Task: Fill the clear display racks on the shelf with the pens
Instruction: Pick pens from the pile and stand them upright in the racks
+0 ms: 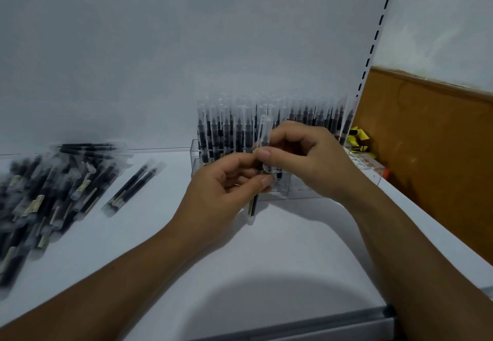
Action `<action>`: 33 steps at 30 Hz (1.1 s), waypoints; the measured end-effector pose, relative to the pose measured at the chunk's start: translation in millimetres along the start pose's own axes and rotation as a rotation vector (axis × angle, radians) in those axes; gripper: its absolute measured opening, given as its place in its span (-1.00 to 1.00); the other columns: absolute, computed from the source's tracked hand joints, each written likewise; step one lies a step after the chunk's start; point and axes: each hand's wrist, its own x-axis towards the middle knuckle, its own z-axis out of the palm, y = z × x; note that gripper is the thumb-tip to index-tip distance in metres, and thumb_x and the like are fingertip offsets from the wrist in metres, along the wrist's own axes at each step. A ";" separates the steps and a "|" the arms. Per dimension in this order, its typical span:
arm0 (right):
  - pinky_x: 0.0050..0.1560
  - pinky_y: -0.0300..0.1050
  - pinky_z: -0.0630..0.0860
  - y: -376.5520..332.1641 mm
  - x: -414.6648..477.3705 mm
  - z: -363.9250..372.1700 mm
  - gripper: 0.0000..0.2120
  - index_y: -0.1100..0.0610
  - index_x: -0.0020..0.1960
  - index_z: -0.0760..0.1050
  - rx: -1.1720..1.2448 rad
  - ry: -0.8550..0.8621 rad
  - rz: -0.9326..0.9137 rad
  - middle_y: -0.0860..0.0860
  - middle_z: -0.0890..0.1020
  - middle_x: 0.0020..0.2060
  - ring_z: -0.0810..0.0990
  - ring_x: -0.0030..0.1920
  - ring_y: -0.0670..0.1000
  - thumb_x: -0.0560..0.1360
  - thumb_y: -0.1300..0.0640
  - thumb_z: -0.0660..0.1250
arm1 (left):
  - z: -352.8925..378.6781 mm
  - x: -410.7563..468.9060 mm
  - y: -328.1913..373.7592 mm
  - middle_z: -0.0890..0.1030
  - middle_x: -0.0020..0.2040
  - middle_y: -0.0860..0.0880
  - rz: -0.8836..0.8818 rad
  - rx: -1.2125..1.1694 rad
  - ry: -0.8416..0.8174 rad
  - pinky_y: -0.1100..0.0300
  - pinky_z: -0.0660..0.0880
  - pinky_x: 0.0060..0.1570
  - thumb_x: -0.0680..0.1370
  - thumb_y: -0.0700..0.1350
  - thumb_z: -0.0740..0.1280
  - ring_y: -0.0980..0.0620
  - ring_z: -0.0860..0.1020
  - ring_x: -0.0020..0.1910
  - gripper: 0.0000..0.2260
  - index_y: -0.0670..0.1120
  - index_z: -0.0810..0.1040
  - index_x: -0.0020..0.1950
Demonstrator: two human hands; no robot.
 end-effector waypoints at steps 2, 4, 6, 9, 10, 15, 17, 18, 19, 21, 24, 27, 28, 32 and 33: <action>-0.33 -0.18 0.38 -1.5 -0.3 -2.0 -0.79 0.17 -0.18 0.59 0.030 0.023 -0.011 -0.08 0.51 -0.35 0.42 -0.36 -0.02 0.42 0.01 0.40 | -1.1 -0.4 0.3 0.69 -0.07 0.07 0.050 0.114 0.008 0.27 0.55 0.02 0.45 -0.02 0.43 0.10 0.65 -0.04 -0.75 0.08 0.60 0.13; -0.41 -0.24 0.39 -3.9 -0.4 -7.8 -0.81 0.16 -0.13 0.57 0.127 0.121 0.007 -0.05 0.59 -0.36 0.44 -0.45 -0.07 0.47 0.02 0.35 | -3.8 -0.4 0.4 0.64 0.06 0.23 0.105 0.320 -0.003 0.45 0.43 0.10 0.49 0.08 0.41 0.26 0.57 0.10 -0.69 0.16 0.55 0.22; -0.49 -0.28 0.39 -3.6 1.3 -15.9 -0.84 0.14 -0.08 0.53 0.247 0.312 0.029 -0.02 0.68 -0.28 0.45 -0.50 -0.10 0.53 0.05 0.32 | -6.5 -0.7 0.4 0.55 0.17 0.33 0.136 0.536 -0.034 0.50 0.31 0.17 0.50 0.20 0.32 0.35 0.45 0.21 -0.63 0.22 0.48 0.30; -0.52 -0.31 0.35 2.8 4.6 -27.3 -0.90 0.08 -0.07 0.53 0.239 0.622 0.034 -0.04 0.64 -0.34 0.41 -0.51 -0.14 0.60 0.11 0.29 | -8.2 -3.5 -0.1 0.43 0.28 0.33 0.160 0.774 -0.115 0.24 0.27 0.32 0.52 0.20 0.25 0.35 0.33 0.30 -0.57 0.19 0.43 0.38; -0.50 -0.29 0.37 5.7 5.5 -30.1 -0.90 0.07 -0.07 0.53 0.204 0.695 0.035 -0.05 0.62 -0.34 0.41 -0.50 -0.14 0.61 0.11 0.29 | -8.3 -4.4 0.1 0.41 0.30 0.31 0.158 0.830 -0.149 0.19 0.25 0.36 0.52 0.20 0.24 0.33 0.30 0.32 -0.55 0.17 0.40 0.41; -0.35 -0.26 0.50 22.2 6.2 -33.5 -0.90 0.10 -0.01 0.52 -0.032 0.742 0.054 -0.06 0.62 -0.26 0.56 -0.36 -0.13 0.60 0.08 0.30 | -8.6 -7.2 -3.2 0.29 0.46 0.25 0.178 1.020 -0.233 0.21 0.05 0.44 0.56 0.20 0.23 0.24 0.17 0.45 -0.47 0.16 0.24 0.51; -0.27 -0.14 0.57 26.7 6.9 -32.6 -0.89 0.11 0.03 0.53 -0.069 0.693 0.062 0.01 0.64 -0.21 0.60 -0.31 -0.07 0.60 0.07 0.30 | -8.7 -7.2 -4.2 0.27 0.48 0.25 0.183 1.052 -0.229 0.21 0.02 0.44 0.56 0.20 0.23 0.23 0.15 0.46 -0.46 0.16 0.22 0.52; -0.24 -0.09 0.60 27.9 7.5 -31.8 -0.89 0.10 0.03 0.53 -0.077 0.672 0.063 0.03 0.64 -0.20 0.61 -0.31 -0.05 0.60 0.07 0.30 | -9.3 -6.4 -4.5 0.27 0.47 0.25 0.183 1.055 -0.221 0.23 0.00 0.43 0.56 0.20 0.23 0.23 0.15 0.45 -0.46 0.16 0.23 0.52; -0.23 -0.06 0.61 29.0 8.3 -30.7 -0.90 0.10 0.03 0.53 -0.086 0.655 0.062 0.04 0.65 -0.19 0.62 -0.32 -0.05 0.60 0.08 0.31 | -10.2 -5.6 -4.9 0.27 0.47 0.25 0.182 1.058 -0.213 0.26 -0.02 0.41 0.56 0.20 0.23 0.24 0.15 0.45 -0.46 0.16 0.23 0.52; -0.24 -0.09 0.60 31.2 10.3 -28.7 -0.92 0.09 0.02 0.53 -0.112 0.632 0.057 0.02 0.65 -0.21 0.63 -0.33 -0.07 0.60 0.08 0.31 | -12.3 -4.0 -5.6 0.27 0.47 0.26 0.178 1.065 -0.203 0.29 -0.04 0.38 0.56 0.21 0.23 0.25 0.14 0.44 -0.46 0.17 0.23 0.52; -0.26 -0.14 0.60 32.0 15.2 -25.4 -0.92 0.08 0.03 0.53 -0.111 0.612 0.061 -0.02 0.64 -0.23 0.66 -0.31 -0.06 0.60 0.09 0.31 | -15.4 -2.7 -7.3 0.29 0.46 0.24 0.186 1.072 -0.196 0.31 -0.07 0.36 0.56 0.21 0.24 0.24 0.15 0.43 -0.46 0.15 0.25 0.51; -0.17 0.01 0.65 31.9 20.9 -21.1 -0.91 0.10 0.02 0.54 -0.141 0.565 0.061 -0.03 0.64 -0.24 0.66 -0.28 -0.05 0.59 0.08 0.32 | -19.3 -0.5 -8.4 0.28 0.47 0.24 0.186 1.069 -0.210 0.28 -0.04 0.39 0.55 0.21 0.25 0.24 0.15 0.44 -0.46 0.16 0.24 0.52; -0.15 0.02 0.65 33.2 22.1 -19.8 -0.91 0.08 0.02 0.54 -0.190 0.522 0.066 -0.04 0.64 -0.25 0.66 -0.27 -0.06 0.58 0.07 0.33 | -20.6 0.4 -8.8 0.28 0.47 0.24 0.187 1.066 -0.218 0.24 0.00 0.41 0.55 0.21 0.25 0.23 0.16 0.45 -0.45 0.16 0.24 0.52; -0.15 0.01 0.60 41.0 22.6 -14.3 -0.85 0.01 -0.04 0.52 -0.502 0.239 0.171 -0.11 0.60 -0.27 0.59 -0.26 -0.07 0.55 -0.07 0.33 | -23.2 2.2 -10.2 0.30 0.46 0.23 0.196 1.048 -0.227 0.19 0.05 0.41 0.55 0.21 0.26 0.21 0.18 0.44 -0.45 0.14 0.26 0.51; -0.18 -0.01 0.58 41.7 22.3 -13.9 -0.84 -0.01 -0.07 0.50 -0.539 0.226 0.189 -0.11 0.58 -0.29 0.56 -0.28 -0.08 0.55 -0.09 0.33 | -23.5 2.6 -10.9 0.30 0.46 0.23 0.199 1.047 -0.227 0.19 0.05 0.40 0.55 0.21 0.26 0.20 0.19 0.44 -0.45 0.14 0.26 0.51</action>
